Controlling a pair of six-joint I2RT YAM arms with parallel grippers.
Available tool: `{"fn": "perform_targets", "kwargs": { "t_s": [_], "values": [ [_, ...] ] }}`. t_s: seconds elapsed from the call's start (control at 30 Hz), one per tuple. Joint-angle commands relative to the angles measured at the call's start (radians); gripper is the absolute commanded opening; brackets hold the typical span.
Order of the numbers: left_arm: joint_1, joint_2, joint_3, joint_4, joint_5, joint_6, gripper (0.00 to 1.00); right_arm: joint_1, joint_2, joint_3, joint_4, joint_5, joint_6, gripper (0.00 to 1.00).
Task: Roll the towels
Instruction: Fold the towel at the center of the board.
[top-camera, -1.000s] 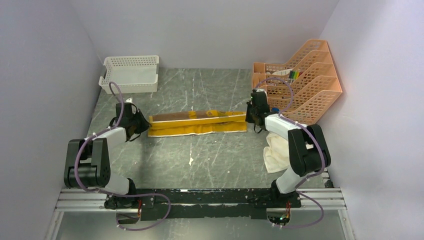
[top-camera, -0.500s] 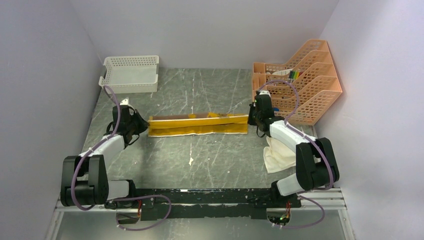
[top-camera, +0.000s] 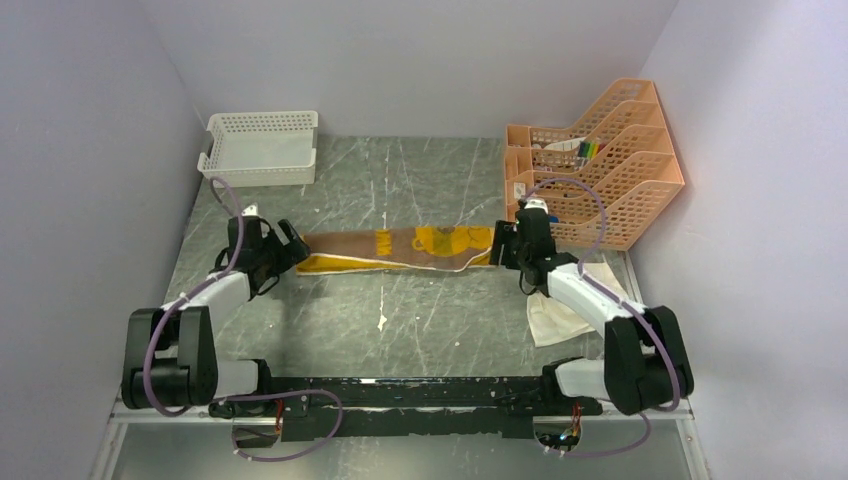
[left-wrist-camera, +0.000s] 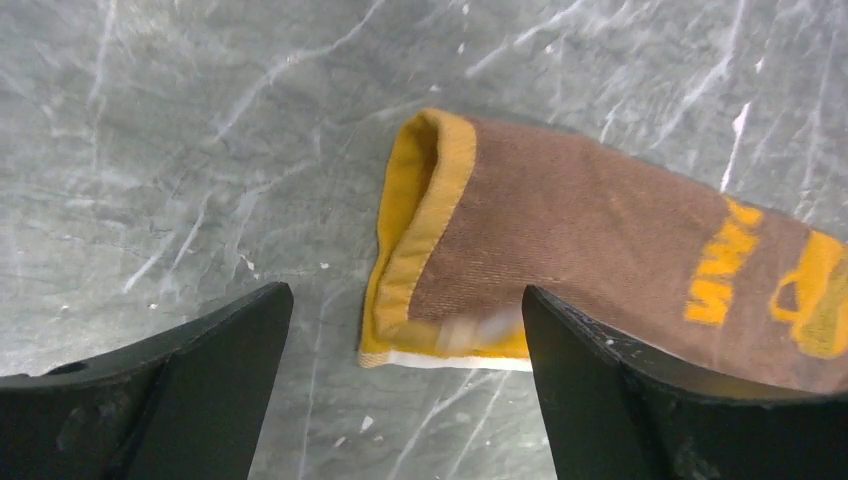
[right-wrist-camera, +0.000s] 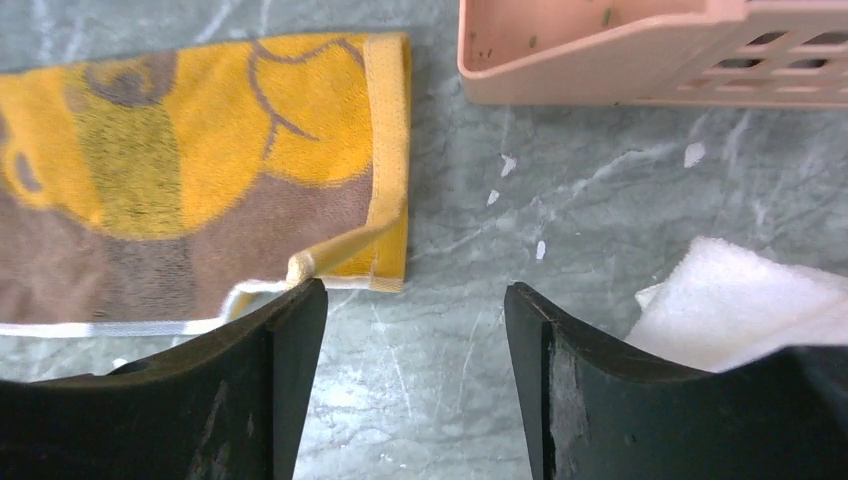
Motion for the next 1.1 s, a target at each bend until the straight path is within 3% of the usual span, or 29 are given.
{"fn": "perform_targets", "kwargs": {
  "t_s": [0.0, 0.13, 0.2, 0.4, 0.67, 0.87, 0.9, 1.0, 1.07],
  "values": [
    [0.000, -0.103, 0.085, -0.124, 0.011, 0.005, 1.00, 0.002, -0.117, -0.013, 0.062, 0.031, 0.001, 0.67],
    [0.002, -0.172, 0.142, -0.225, 0.003, 0.033, 0.99, 0.002, -0.203, -0.024, 0.111, 0.043, 0.000, 0.70],
    [0.018, -0.140, 0.153, -0.237, 0.080, 0.034, 1.00, 0.002, -0.222, -0.028, 0.145, 0.030, 0.006, 0.70],
    [0.065, 0.169, 0.181, -0.198, 0.355, 0.041, 0.75, 0.002, -0.183, 0.007, 0.146, -0.055, 0.004, 0.71],
    [0.066, 0.296, 0.146, -0.083, 0.324, 0.011, 0.71, 0.003, -0.191, -0.002, 0.148, -0.120, -0.016, 0.71],
    [0.066, 0.354, 0.123, -0.021, 0.394, -0.012, 0.59, 0.002, -0.166, 0.007, 0.156, -0.140, -0.015, 0.71],
    [0.066, 0.361, 0.118, -0.019, 0.399, -0.014, 0.55, 0.002, -0.162, 0.007, 0.158, -0.142, -0.013, 0.71],
    [0.069, 0.382, 0.114, -0.037, 0.391, -0.016, 0.19, 0.002, -0.159, 0.004, 0.163, -0.147, -0.012, 0.71],
    [0.072, 0.392, 0.114, -0.052, 0.383, -0.016, 0.15, 0.002, -0.158, 0.004, 0.162, -0.150, -0.013, 0.71]
  ]
}}
